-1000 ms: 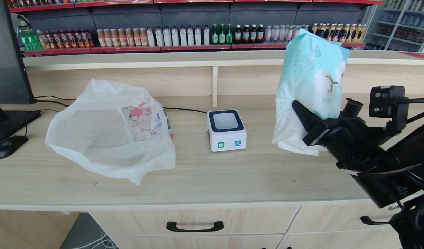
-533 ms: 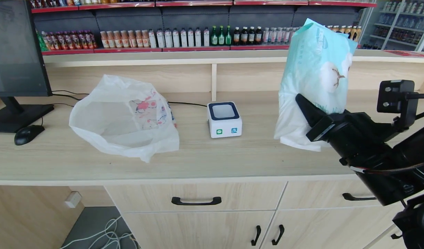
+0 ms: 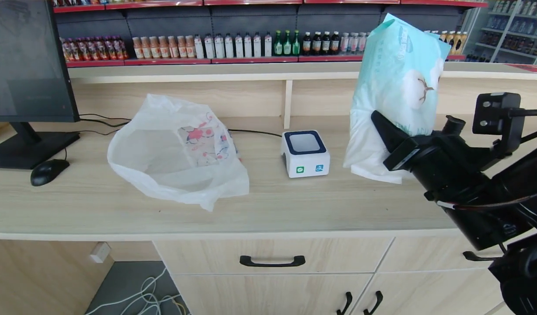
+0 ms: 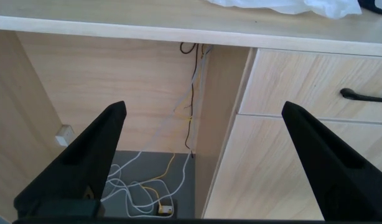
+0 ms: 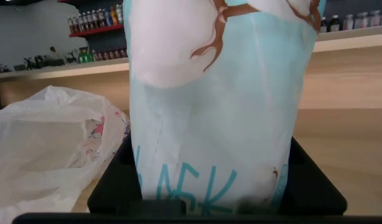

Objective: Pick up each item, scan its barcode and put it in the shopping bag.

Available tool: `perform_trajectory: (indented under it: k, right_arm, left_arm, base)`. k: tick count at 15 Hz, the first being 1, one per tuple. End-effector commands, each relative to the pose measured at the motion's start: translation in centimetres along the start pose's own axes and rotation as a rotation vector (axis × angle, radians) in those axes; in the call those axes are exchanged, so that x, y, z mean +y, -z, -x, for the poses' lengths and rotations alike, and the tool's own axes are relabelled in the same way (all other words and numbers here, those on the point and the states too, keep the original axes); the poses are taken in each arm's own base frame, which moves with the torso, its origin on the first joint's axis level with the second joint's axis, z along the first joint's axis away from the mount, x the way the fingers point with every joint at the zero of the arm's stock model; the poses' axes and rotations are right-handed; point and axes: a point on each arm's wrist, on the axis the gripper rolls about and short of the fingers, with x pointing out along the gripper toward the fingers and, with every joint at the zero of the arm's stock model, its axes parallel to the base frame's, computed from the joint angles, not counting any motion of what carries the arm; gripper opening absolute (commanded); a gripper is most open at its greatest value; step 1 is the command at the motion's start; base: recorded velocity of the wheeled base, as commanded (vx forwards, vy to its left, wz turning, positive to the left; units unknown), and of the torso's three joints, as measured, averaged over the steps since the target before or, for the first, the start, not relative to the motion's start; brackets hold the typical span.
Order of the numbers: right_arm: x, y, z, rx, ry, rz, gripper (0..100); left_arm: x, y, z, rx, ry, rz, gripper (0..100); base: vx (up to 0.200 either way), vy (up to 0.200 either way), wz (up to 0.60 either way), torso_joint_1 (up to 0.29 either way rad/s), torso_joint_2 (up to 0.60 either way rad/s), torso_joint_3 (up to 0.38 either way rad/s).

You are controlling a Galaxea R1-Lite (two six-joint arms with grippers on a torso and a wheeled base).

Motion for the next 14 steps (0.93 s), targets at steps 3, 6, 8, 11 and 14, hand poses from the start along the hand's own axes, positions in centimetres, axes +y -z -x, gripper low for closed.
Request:
perform_trajectory:
  k: [3, 6, 8, 11, 14]
  right_arm:
    - [0.2, -0.3, -0.7, -0.027, -0.007, -0.004, 0]
    - [0.2, -0.2, -0.6, -0.018, -0.047, -0.004, 0]
    - [0.2, 0.5, -1.5, -0.014, -0.064, 0.001, 0]
    - [-0.2, 1.8, -3.6, -0.024, -0.050, 0.008, 0]
    - [-0.4, 3.8, -5.4, -0.014, -0.068, 0.014, 0]
  left_arm:
    - [0.0, 0.0, 0.0, 0.000, 0.000, -0.001, 100]
    - [0.0, 0.0, 0.0, 0.000, 0.000, -0.002, 100]
    - [0.0, 0.0, 0.0, 0.000, 0.000, -0.005, 100]
    - [0.0, 0.0, 0.0, 0.000, 0.000, -0.005, 100]
    - [0.0, 0.0, 0.0, 0.000, 0.000, -0.005, 100]
  base:
    - [0.000, 0.200, 0.00, 0.001, 0.00, 0.001]
    - [0.000, 0.133, 0.00, 0.002, 0.00, 0.002]
    - [0.000, 0.000, 0.00, 0.000, 0.00, 0.000]
    - [0.000, 0.000, 0.00, 0.000, 0.00, 0.000]
    - [0.000, 0.000, 0.00, 0.000, 0.00, 0.000]
